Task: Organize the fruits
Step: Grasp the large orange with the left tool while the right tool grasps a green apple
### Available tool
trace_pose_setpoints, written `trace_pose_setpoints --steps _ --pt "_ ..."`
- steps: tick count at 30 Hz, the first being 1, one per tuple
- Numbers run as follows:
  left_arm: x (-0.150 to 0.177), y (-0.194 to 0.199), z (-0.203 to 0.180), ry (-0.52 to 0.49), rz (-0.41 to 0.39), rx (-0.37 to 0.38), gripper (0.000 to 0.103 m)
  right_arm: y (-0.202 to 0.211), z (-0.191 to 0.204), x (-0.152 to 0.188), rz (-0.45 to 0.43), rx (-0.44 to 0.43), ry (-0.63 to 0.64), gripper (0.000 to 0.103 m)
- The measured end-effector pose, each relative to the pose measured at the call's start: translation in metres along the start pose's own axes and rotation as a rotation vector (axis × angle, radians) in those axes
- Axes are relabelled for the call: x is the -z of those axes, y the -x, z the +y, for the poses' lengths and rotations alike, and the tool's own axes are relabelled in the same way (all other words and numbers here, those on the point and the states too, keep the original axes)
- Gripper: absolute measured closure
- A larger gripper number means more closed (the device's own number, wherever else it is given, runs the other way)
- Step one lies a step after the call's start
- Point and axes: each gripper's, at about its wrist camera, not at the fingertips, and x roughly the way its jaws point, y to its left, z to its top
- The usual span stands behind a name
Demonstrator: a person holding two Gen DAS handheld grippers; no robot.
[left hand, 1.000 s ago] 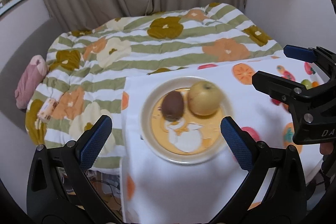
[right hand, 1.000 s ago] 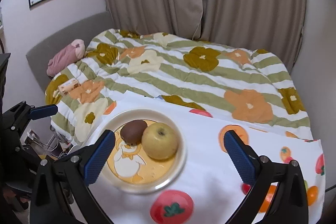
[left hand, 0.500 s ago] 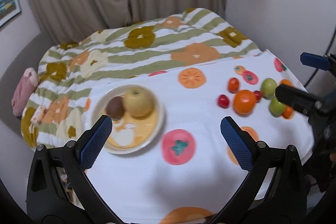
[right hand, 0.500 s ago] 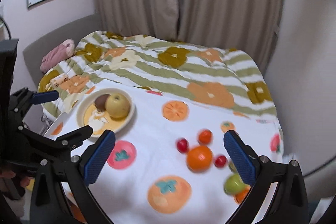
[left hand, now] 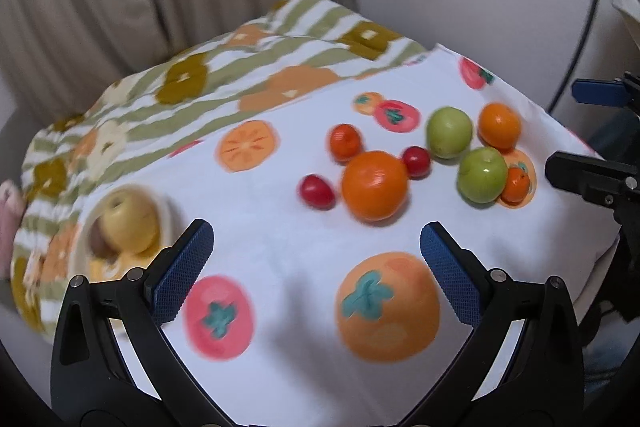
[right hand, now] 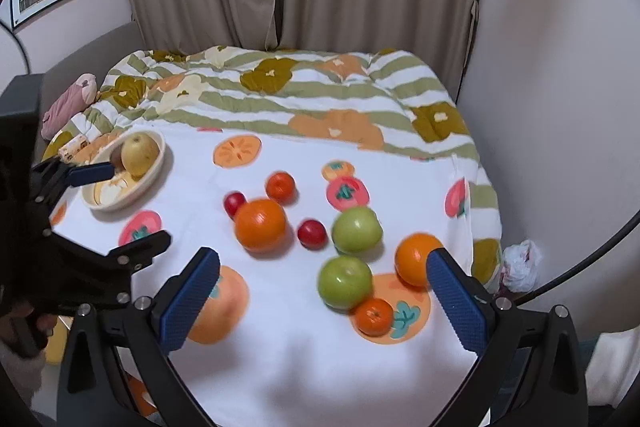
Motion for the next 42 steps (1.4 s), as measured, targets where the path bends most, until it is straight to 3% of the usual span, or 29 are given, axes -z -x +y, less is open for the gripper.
trace_pose_setpoints --steps 13,24,32,42 --pt "-0.018 -0.067 -0.044 -0.215 0.021 0.044 0.0 -0.046 -0.039 0.033 0.051 -0.041 -0.024 0.0" --pt "-0.016 -0.087 -0.054 -0.282 0.059 0.044 0.018 -0.066 -0.038 0.036 0.07 -0.085 -0.007 0.003" --pt "-0.014 -0.095 -0.056 -0.321 0.071 -0.005 0.037 -0.077 -0.034 0.035 0.091 -0.108 0.016 0.013" --pt "-0.016 -0.095 -0.053 -0.304 0.076 0.01 0.037 -0.091 -0.028 0.036 0.157 -0.139 0.035 0.027"
